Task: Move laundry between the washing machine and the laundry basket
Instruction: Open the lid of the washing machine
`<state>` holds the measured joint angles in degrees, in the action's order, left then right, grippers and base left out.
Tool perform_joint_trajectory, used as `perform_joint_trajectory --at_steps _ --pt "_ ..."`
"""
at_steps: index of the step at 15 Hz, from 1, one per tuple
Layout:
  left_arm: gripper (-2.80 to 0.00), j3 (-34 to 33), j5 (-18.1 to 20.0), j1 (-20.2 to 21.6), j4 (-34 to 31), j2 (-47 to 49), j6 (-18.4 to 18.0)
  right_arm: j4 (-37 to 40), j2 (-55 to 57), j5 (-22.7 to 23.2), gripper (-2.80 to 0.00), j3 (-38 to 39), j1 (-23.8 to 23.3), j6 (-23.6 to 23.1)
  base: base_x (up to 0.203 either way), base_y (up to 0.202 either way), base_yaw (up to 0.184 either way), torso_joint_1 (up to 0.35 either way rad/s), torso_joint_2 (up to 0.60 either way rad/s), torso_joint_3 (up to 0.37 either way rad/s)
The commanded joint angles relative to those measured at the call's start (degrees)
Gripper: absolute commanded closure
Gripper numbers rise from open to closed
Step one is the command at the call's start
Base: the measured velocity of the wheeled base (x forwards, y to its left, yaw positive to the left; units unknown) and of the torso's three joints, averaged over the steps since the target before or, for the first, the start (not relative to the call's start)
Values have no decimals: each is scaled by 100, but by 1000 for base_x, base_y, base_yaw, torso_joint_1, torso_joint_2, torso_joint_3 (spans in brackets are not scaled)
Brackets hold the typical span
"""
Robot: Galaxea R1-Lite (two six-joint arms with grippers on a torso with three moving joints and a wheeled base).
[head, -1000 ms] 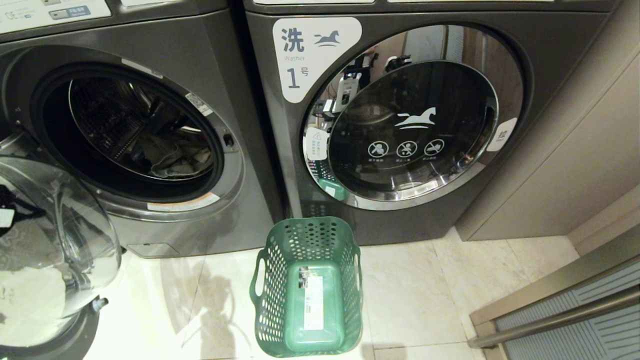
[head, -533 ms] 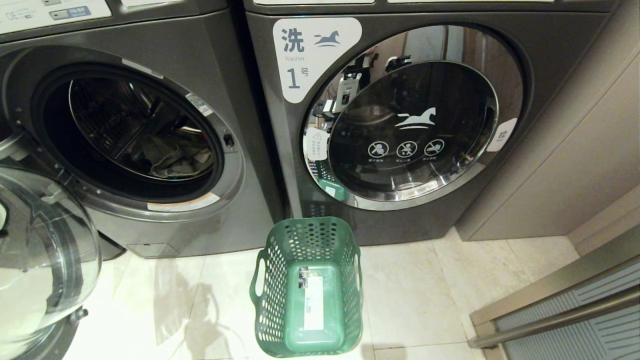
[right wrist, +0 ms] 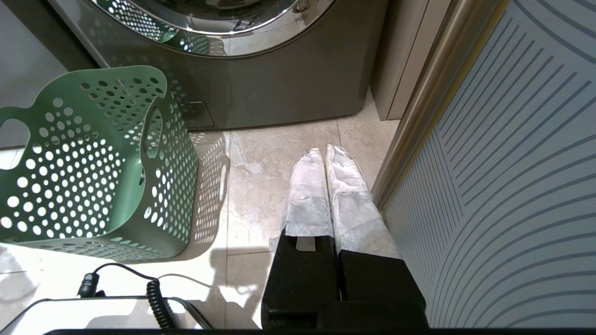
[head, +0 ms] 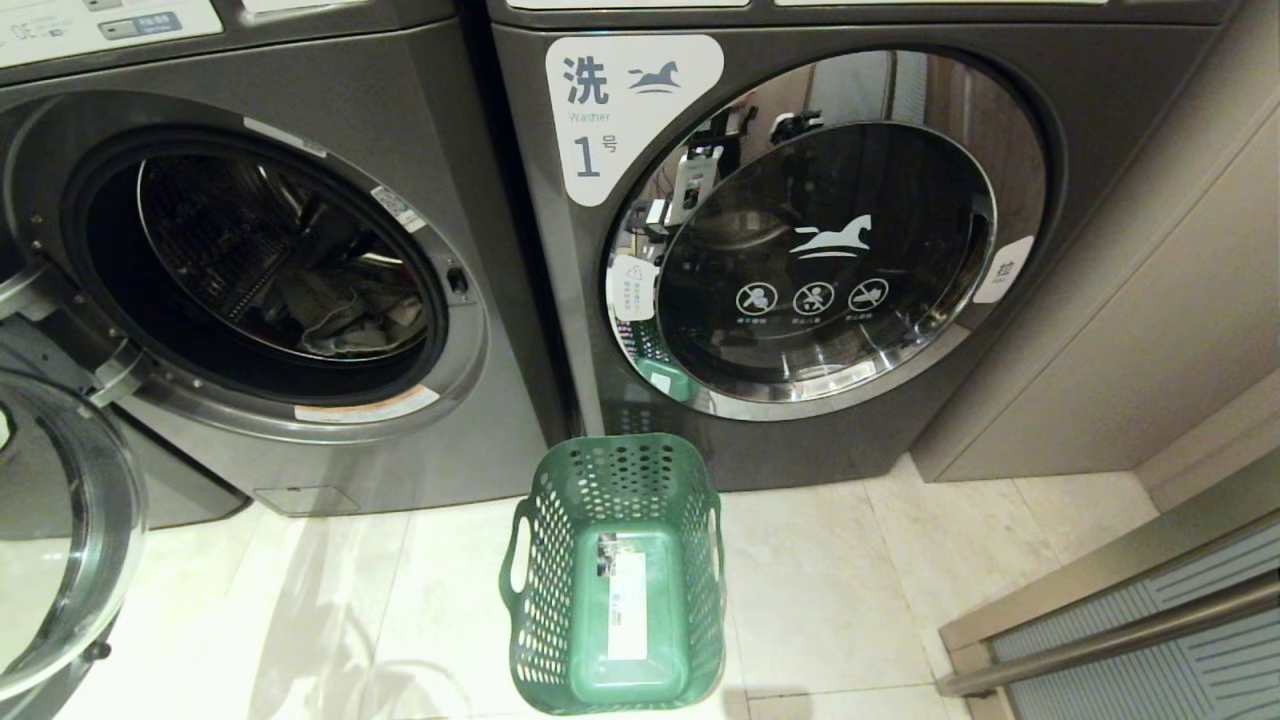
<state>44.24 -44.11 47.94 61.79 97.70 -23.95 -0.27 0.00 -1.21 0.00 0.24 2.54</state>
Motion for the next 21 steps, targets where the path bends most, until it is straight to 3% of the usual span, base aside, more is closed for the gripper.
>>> perform_joint_trajectory --at_steps 1,5,9,11,14,18,21 --pt "0 385 144 589 52 495 2 -3 0 -2 0 0 2 1 0 0 0 0 0 0" --pt "0 1050 945 1209 0 954 13 -6 0 -2 0 0 2 1 0 0 0 0 0 0" --pt "0 577 1141 1086 -18 180 7 -6 9 -2 0 0 2 1 0 0 0 0 0 0" --pt "0 77 1418 856 -19 -603 8 -5 9 -2 0 0 2 1 0 0 0 0 0 0" --pt "0 -1086 1819 20 -353 -2082 17 -5 8 -2 0 0 2 1 0 0 0 0 0 0" --pt "0 -2823 1970 -2219 -1515 -4090 263 -3 1 -2 0 0 2 1 0 0 0 0 0 0" --pt "0 -3805 2243 -3162 -2687 -5533 360 0 8 -2 0 0 2 1 0 0 0 0 0 0"
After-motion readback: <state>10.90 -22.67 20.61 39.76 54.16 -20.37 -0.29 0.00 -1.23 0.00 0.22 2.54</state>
